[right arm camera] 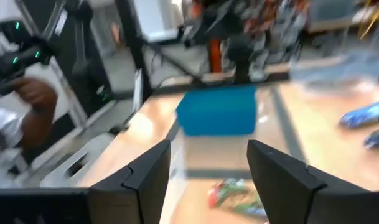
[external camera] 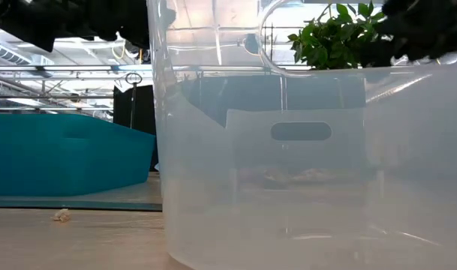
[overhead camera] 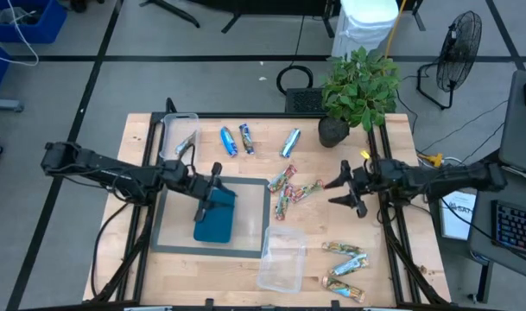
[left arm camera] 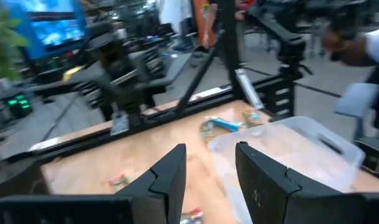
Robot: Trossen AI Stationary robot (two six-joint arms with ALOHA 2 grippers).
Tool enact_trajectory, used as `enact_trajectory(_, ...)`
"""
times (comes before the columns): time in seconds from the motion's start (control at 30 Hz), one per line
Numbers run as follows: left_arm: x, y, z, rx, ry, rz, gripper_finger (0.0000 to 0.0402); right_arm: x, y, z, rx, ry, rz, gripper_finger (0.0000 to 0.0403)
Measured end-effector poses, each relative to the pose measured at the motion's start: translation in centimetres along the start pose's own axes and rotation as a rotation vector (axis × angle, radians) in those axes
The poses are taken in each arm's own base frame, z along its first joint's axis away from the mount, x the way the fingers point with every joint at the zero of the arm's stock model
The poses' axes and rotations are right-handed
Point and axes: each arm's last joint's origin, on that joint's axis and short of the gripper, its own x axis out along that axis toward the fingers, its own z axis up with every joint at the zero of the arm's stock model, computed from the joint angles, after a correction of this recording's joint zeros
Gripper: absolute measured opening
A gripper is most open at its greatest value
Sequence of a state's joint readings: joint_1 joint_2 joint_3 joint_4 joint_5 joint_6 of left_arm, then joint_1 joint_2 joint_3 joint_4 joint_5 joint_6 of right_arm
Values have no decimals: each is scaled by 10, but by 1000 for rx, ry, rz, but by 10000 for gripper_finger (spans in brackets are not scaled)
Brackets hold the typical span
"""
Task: Pick and place Granola Bars by type
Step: Put the yellow granola bar into the top transparent bin
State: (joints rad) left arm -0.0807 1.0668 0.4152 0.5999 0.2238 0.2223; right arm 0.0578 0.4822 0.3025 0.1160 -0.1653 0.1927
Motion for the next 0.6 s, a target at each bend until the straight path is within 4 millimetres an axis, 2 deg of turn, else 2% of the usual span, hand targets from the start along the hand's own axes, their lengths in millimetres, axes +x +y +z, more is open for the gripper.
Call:
enact_trajectory(0.1,0,1,0,-14,9,46,144,6,19,14,26,167,-16,192)
enact_trajectory(0.23,0,2,0,-16,15,66,143,21,45,15,123,381,-16,187)
enact_trajectory(0.4,0,2,-1,-18,16,66,142,44,71,-12,229,592,-29,187)
enact_trajectory(0.6,0,2,-1,-22,16,66,145,62,86,-49,325,813,-69,187)
